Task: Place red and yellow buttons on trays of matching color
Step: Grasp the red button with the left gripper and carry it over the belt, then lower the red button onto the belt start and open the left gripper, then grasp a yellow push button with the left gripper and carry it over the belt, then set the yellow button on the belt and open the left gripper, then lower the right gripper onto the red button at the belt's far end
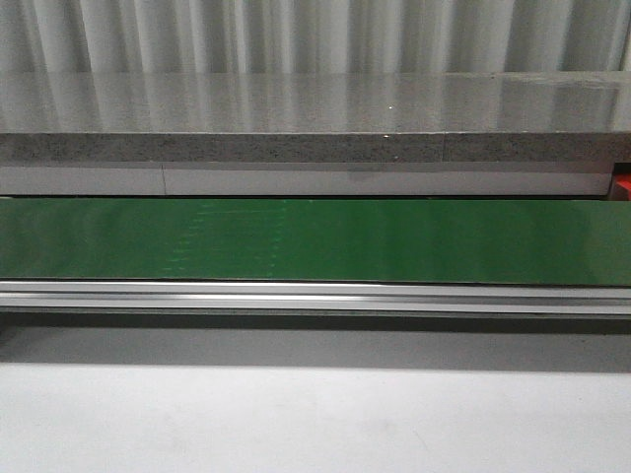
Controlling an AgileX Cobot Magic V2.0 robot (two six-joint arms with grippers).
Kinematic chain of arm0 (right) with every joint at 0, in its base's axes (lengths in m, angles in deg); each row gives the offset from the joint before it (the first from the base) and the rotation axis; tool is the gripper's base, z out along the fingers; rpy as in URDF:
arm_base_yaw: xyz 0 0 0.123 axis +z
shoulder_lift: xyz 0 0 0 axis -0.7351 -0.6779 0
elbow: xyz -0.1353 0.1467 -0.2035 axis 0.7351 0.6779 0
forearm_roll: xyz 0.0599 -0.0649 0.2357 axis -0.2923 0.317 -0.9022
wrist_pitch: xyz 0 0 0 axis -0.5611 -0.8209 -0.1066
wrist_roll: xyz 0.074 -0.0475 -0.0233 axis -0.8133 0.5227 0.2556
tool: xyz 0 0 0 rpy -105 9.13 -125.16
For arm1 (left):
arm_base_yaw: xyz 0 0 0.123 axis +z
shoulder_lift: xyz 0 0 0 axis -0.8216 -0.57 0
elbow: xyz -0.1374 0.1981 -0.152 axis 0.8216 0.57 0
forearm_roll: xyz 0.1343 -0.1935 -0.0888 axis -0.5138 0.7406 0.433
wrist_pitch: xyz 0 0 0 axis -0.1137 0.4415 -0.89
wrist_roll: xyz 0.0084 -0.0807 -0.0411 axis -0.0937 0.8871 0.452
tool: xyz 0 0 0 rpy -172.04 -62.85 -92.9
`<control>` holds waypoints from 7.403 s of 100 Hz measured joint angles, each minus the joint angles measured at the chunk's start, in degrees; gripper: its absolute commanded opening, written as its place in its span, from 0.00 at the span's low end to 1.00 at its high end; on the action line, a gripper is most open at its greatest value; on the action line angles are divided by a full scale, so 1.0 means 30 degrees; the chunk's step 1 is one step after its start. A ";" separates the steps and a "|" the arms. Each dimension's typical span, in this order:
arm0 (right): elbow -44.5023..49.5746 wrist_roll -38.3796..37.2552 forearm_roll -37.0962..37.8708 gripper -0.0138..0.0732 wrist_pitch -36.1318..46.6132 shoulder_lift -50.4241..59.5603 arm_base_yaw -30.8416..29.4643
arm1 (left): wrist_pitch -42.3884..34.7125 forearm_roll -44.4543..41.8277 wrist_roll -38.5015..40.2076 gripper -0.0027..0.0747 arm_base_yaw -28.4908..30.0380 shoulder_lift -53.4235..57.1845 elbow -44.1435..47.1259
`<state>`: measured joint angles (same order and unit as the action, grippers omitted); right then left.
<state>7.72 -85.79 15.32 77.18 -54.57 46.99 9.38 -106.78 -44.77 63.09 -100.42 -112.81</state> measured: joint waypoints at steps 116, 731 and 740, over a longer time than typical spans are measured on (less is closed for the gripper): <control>0.0000 0.0000 0.0000 0.08 0.0000 0.0000 0.0000 | 0.3484 0.2287 -0.6271 0.47 -0.4419 -0.9363 -0.7556; -0.2521 0.0000 -0.0560 0.08 -0.2036 -0.0486 0.0000 | -0.1501 0.5826 -0.9046 0.01 -0.5539 1.1609 0.5516; -0.4813 0.0000 -0.1372 0.08 -0.3965 -0.1601 0.0000 | -0.1501 0.5826 -0.9046 0.01 -0.5539 1.1609 0.5516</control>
<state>-6.72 -85.79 11.21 65.28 -59.38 46.99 4.88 -89.30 -71.91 46.47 -65.59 -96.26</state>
